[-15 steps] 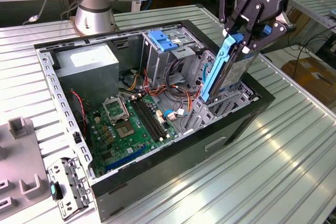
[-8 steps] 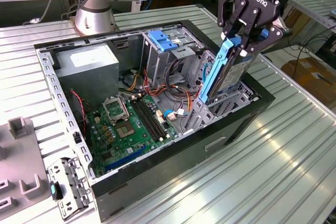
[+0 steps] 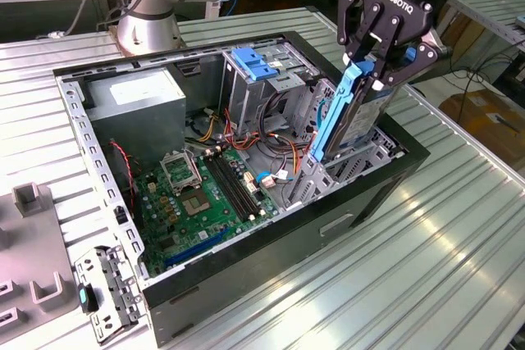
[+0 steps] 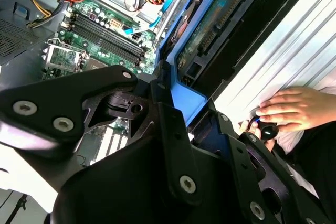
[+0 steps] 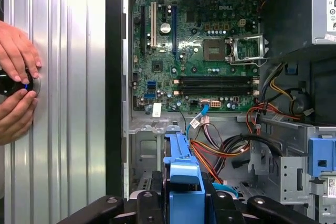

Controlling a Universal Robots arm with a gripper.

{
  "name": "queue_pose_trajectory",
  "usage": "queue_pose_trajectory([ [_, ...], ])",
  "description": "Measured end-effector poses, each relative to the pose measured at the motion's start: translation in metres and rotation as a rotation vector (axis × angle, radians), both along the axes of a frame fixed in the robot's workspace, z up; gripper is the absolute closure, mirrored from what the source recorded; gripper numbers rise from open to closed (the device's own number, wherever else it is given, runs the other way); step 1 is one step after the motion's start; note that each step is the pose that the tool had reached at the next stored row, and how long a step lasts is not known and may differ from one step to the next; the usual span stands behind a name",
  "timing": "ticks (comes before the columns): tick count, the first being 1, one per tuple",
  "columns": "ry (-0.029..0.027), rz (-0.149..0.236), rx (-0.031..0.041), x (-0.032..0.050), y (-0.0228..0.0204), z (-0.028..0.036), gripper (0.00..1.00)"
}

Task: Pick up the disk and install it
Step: 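Insert the disk into the insertion slot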

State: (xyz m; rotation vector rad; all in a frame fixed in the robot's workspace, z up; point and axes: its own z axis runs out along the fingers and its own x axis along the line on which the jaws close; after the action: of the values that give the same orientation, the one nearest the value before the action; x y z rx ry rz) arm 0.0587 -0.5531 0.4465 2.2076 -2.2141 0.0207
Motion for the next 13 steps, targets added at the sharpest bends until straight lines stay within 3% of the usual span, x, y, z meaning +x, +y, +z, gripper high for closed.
queue_pose_trajectory([
  [9, 0.0003, 0.0, -0.0001, 0.0, 0.0, 0.0001, 0.63],
  [11, 0.0003, 0.0, -0.0001, 0.0, 0.0, 0.0001, 0.56],
  [13, 0.0003, 0.0, -0.0001, 0.0, 0.0001, -0.0002, 0.56],
])
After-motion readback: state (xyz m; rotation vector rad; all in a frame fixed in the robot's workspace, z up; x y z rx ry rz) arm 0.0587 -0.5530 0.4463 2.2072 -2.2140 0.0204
